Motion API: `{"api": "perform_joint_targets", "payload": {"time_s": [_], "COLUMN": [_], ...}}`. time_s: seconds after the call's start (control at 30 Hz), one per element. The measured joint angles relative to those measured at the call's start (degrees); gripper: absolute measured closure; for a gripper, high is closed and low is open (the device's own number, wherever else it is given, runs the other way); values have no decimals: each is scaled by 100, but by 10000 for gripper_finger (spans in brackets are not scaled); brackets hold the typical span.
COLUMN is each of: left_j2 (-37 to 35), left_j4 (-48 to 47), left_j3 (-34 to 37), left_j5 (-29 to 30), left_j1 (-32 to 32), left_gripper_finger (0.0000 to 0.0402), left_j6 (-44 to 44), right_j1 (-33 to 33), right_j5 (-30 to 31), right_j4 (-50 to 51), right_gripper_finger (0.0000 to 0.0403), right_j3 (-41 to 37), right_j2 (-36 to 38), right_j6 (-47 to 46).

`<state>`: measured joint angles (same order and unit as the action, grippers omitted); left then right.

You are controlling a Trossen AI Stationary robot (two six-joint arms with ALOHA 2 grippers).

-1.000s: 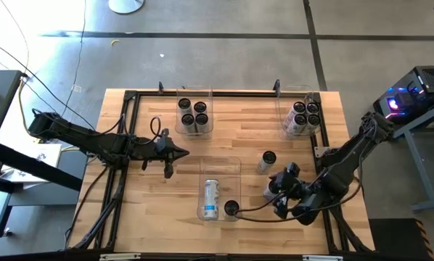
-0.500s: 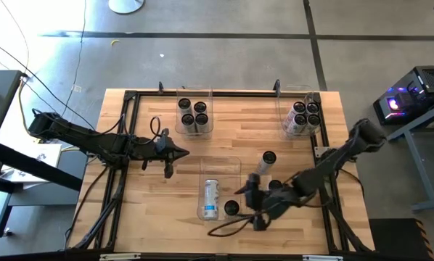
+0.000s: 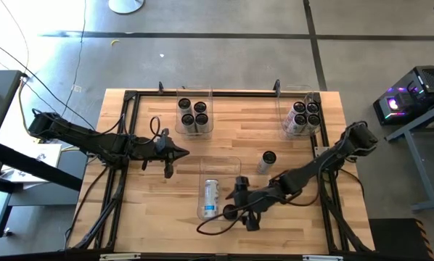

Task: Sort soda cans
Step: Adjust the white/blue soda cans

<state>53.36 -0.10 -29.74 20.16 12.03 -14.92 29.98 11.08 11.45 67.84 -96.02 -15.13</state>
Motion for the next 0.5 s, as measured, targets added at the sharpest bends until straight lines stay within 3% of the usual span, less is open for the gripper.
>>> {"api": "perform_joint_targets", "payload": {"time_s": [0.5], "left_j2": [-1], "left_j4": [-6], "left_j3": [0], "left_j5": [0], "left_j1": [2], "left_gripper_finger": [401], "left_j6": [-2], "right_j1": [73], "right_j5": [280], "right_j4": [-177], "right_gripper_finger": [69], "right_j3": [-34], "right_j2": [211], "right_j6": [125]}}
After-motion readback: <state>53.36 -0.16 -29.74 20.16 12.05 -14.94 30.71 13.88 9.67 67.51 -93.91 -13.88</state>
